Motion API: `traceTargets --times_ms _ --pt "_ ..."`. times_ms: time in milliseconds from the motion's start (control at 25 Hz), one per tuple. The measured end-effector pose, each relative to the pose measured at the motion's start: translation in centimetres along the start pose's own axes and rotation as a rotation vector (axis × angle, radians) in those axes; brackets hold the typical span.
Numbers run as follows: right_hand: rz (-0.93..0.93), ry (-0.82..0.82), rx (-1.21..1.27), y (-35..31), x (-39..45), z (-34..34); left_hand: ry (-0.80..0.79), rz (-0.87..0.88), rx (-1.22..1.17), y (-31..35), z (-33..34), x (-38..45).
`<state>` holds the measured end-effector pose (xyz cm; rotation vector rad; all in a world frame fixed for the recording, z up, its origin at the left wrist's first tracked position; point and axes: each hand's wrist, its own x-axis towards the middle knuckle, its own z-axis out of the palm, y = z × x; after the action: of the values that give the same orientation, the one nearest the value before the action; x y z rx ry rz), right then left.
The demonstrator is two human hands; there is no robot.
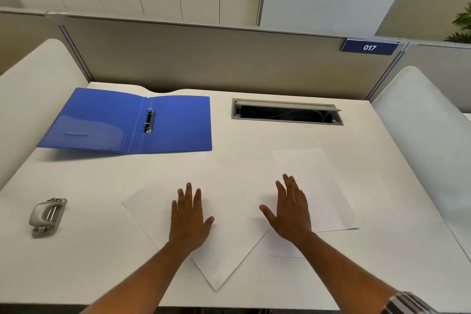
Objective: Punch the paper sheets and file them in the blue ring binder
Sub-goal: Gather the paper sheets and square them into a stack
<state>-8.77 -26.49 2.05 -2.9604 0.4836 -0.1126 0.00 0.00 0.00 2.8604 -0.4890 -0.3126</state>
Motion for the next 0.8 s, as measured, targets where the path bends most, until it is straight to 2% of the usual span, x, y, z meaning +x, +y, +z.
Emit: traceTargets --times_ms 160,240,400,640,800 --pt "0.252 -0.055 0.068 -0.5 -1.0 -0.1 -0.039 -0.123 0.009 -1.8 0.7 -1.4" --pt "0.307 -0.082 0.083 -0.9 -1.2 0.2 -0.069 -0.138 -0.019 -2.4 1.2 -2.0" --pt "0.365 -0.206 0.115 -0.7 -2.0 1.3 -0.054 -0.118 -0.018 -3.1 1.2 -2.2" --pt "0.411 -0.227 0.167 -1.1 -2.2 1.6 0.004 -0.077 0.085 -3.4 0.5 -2.7" --pt "0.43 -0.22 0.268 -1.5 -2.3 1.7 -0.023 -0.007 0.13 -3.8 1.1 -2.8"
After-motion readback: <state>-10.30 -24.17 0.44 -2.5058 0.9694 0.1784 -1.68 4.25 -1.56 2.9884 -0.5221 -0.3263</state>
